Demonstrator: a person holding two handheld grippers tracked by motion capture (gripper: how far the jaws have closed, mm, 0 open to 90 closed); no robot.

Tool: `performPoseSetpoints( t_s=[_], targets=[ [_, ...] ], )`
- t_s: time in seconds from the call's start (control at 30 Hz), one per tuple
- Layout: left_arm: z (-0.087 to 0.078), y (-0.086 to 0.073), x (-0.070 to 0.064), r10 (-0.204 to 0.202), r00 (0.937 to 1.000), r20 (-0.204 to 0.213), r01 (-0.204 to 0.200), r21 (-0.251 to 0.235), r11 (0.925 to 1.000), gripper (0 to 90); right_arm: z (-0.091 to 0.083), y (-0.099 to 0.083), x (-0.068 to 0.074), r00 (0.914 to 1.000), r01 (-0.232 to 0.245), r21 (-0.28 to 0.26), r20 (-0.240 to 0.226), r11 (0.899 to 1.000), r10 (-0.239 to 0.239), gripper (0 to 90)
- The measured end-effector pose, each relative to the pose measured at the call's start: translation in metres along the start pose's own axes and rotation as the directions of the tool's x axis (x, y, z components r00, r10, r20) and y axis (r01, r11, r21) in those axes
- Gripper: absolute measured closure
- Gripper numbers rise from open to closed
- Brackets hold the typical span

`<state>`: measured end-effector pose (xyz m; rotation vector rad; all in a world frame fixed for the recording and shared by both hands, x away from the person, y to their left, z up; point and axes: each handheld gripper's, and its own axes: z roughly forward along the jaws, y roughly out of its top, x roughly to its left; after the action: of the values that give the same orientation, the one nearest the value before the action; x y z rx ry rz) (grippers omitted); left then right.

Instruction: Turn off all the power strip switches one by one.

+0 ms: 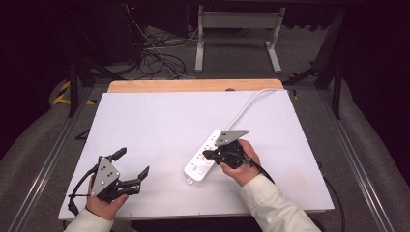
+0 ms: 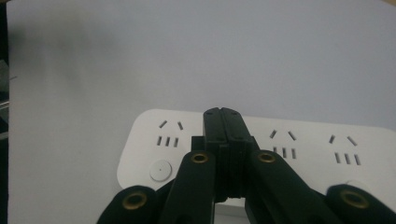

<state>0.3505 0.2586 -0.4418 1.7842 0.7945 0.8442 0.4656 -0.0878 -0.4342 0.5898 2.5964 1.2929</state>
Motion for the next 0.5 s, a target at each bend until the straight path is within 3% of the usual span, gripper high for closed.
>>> performPoseSetpoints(
  t_s=[0.5],
  targets=[
    [-0.001,0.000,0.000,0.002,1.0000,-0.001,-0.002,-0.001,1.0000,11.1,-0.008,0.000,-0.010,0.9980,0.007,0.012,0.063,1.000,-0.007,90.0]
  ],
)
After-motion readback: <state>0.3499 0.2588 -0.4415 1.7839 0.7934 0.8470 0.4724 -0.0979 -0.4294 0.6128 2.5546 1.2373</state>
